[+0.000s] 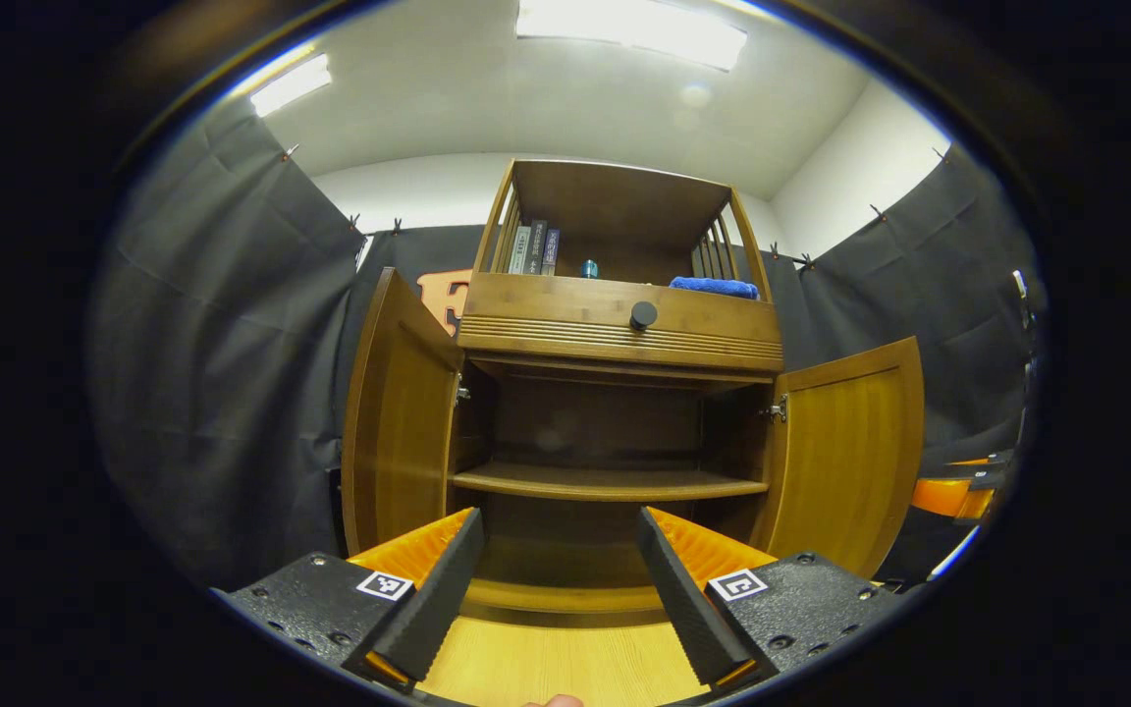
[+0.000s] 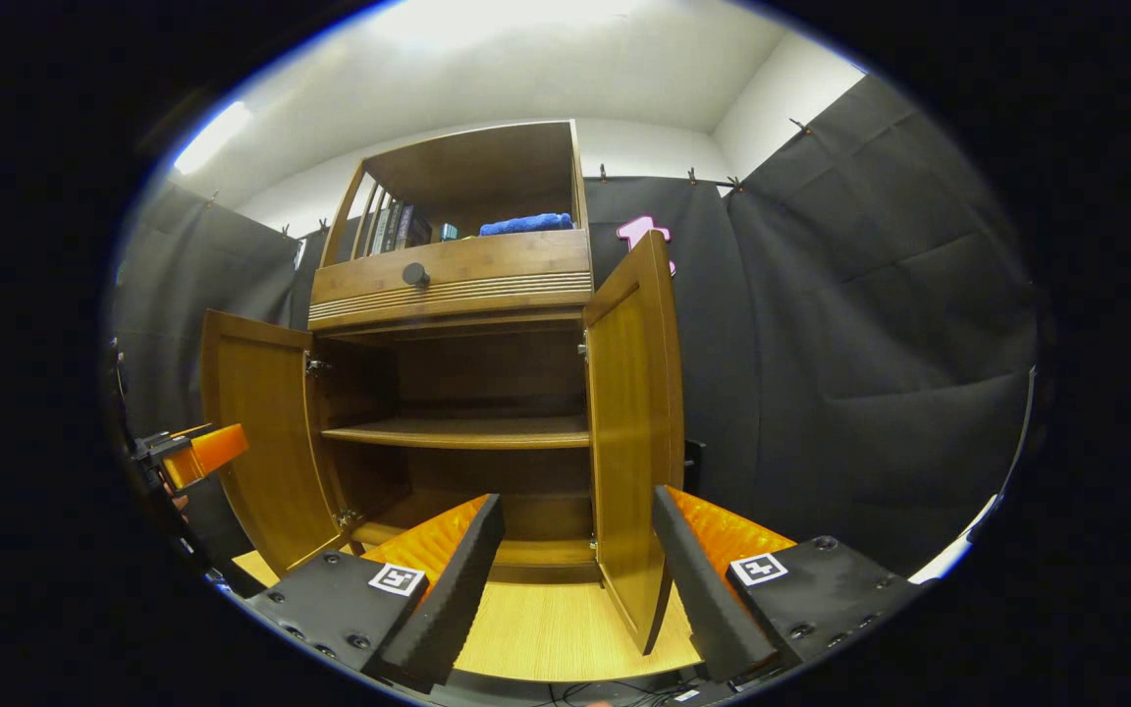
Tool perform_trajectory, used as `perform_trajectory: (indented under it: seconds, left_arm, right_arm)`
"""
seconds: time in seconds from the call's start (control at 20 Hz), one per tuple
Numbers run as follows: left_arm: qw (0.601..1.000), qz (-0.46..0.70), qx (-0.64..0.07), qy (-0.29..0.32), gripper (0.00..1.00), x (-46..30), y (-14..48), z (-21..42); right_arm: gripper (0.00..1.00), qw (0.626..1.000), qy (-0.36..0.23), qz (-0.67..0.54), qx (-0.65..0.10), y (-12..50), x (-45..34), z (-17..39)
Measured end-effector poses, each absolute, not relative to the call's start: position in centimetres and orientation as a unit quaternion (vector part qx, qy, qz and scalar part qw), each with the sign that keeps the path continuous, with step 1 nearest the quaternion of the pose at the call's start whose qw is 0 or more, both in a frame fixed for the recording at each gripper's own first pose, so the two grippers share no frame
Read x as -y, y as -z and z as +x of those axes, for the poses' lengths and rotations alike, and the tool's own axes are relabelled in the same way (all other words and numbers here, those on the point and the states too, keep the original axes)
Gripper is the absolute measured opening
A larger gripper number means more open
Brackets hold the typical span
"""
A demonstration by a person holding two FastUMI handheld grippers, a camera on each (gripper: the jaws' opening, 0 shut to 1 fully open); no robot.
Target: Open the right door of the double-door shoe cabinet with the right hand, and open the left door with the left hand.
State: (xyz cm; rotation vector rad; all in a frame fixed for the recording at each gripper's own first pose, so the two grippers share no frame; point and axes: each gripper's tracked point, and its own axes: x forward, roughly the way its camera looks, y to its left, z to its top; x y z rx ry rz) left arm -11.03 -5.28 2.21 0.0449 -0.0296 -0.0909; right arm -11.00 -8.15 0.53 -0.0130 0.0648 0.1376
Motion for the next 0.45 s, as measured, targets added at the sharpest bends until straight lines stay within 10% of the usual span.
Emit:
perform_trajectory:
  seconds: [0.45]
  left_arm:
    - [0.999, 0.024, 0.012, 0.043, 0.91, 5.12, -1.83, -10.86]
  right_arm:
    - [0.98, 0.997, -0.075, -0.009, -0.033, -0.64, 7.63, -10.35]
